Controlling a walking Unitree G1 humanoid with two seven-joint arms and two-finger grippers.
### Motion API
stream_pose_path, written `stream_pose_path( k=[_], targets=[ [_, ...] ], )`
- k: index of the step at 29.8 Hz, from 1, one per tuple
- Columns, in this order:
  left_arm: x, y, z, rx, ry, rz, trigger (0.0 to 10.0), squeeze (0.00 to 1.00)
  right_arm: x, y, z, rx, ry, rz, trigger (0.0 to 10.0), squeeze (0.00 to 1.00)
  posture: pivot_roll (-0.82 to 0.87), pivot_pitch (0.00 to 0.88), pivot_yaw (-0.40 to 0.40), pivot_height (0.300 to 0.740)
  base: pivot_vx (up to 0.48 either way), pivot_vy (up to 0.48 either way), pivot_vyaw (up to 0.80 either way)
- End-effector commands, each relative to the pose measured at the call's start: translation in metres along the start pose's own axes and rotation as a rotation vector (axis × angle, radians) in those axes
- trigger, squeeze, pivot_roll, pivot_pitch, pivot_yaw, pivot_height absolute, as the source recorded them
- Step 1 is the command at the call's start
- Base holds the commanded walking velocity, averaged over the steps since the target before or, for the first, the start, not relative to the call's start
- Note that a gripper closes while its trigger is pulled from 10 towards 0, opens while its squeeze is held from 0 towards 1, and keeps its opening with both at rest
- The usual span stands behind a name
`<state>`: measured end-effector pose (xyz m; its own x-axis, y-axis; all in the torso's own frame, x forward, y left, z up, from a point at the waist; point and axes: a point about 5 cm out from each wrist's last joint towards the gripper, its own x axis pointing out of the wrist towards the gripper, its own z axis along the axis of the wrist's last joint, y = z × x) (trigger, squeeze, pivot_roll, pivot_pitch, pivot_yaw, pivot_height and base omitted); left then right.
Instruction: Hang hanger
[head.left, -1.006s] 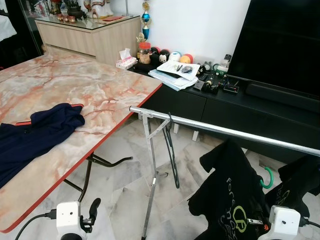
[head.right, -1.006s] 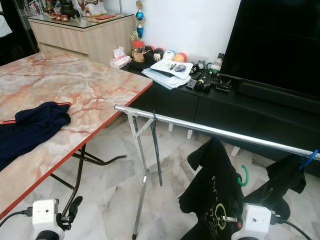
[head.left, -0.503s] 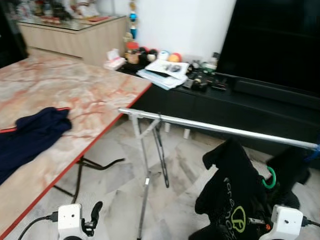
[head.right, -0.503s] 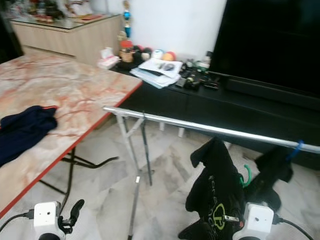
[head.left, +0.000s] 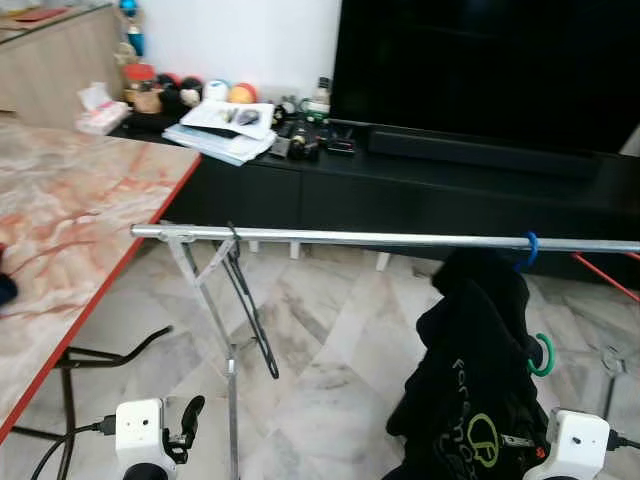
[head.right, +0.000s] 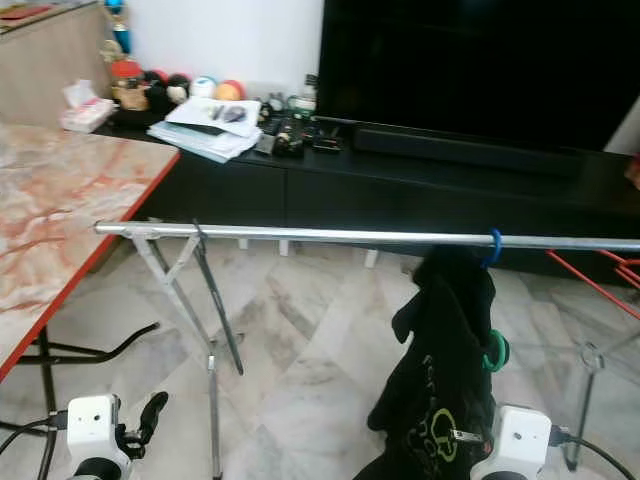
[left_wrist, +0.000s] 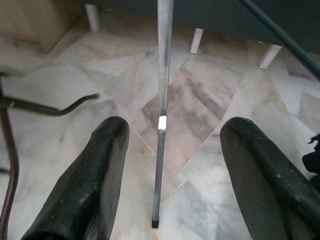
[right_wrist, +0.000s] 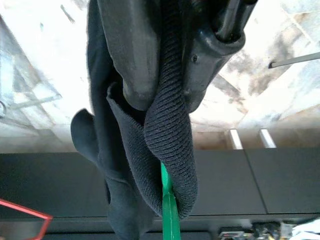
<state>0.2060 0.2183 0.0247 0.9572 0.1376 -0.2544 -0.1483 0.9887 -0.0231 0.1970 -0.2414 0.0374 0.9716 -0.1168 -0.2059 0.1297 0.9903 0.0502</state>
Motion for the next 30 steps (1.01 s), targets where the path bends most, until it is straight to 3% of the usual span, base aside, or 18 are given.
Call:
stream_pose_path(
  k=[1, 30],
  targets=[
    [-0.0024, 0.0032, -0.0001, 0.003, 0.01, 0.013, 10.0, 0.0, 0.0017, 0.0021, 0.0115, -0.015, -0.047, 0.014, 10.0, 0.0, 0.02, 0.116, -0.029, 0.74, 0.0, 0.0, 0.0],
    [-0.0013, 0.003, 0.0063, 0.025, 0.014, -0.015, 10.0, 0.0, 0.0049, 0.0012, 0.0191, -0.002, -0.082, -0.017, 10.0, 0.0, 0.0, 0.132, 0.0, 0.74, 0.0, 0.0, 0.0]
  ],
)
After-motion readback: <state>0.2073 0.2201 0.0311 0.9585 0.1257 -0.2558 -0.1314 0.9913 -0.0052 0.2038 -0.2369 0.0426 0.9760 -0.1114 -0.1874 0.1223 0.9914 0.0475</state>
